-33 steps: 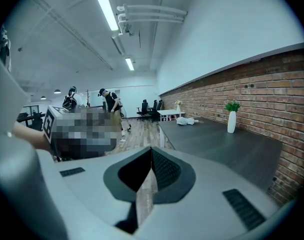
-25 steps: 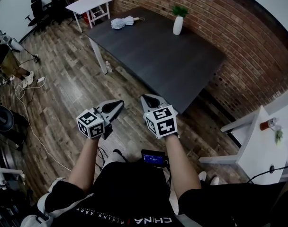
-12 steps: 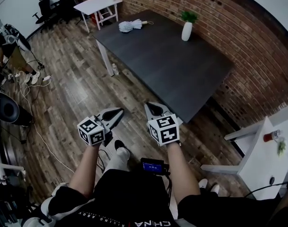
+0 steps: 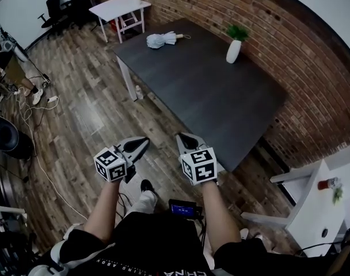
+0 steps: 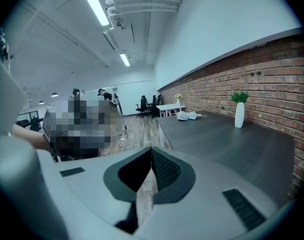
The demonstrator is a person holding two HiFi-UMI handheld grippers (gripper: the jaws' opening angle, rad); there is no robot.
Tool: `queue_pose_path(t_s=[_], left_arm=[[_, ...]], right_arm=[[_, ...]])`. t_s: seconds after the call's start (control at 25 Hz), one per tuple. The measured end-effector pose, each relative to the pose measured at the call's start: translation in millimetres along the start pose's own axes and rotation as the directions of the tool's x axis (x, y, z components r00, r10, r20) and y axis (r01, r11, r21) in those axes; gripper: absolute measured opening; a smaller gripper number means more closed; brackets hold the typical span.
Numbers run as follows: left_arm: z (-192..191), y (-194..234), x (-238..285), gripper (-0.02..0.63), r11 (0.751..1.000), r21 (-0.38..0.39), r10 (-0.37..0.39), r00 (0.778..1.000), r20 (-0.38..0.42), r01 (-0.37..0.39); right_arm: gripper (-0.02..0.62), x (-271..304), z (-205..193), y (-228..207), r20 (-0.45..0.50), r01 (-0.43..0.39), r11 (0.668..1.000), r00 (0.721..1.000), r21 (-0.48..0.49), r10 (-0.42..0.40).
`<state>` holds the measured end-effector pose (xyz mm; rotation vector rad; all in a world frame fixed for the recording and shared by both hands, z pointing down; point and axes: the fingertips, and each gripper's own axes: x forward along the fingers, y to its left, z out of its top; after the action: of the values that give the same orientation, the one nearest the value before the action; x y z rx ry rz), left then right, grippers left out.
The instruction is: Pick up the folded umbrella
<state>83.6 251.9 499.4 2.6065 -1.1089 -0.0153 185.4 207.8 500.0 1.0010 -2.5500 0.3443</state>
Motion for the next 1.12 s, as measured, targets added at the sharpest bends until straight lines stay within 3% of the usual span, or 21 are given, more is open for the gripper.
queue_pose_path(t_s=[0.24,0.68,1.12], left_arm=[[23.9,60.3,10.8,0.003,1.0,-0.006,-0.012,1.0,0.018,0.012],[53.1,164.1,-6.1,0.003,1.0,-0.005,-0.027,1.0,0.009,0.027],[55.4,219.5,-15.6,0.003,0.999,-0.02,-0.034,0.999,-0.001,0.033]], right_arm=[[0.011,51.1,34.7,-19.1,0.0,0.029,1.0,1.0,0.003,-0.029],[0.011,140.3,80.9,-15.3,0.0,0.065,0.998,0.998,0.015,-0.065],[0.011,195.5,94.1,-8.9,-0.017,0.068,0.997,0.998,0.029,-0.068]])
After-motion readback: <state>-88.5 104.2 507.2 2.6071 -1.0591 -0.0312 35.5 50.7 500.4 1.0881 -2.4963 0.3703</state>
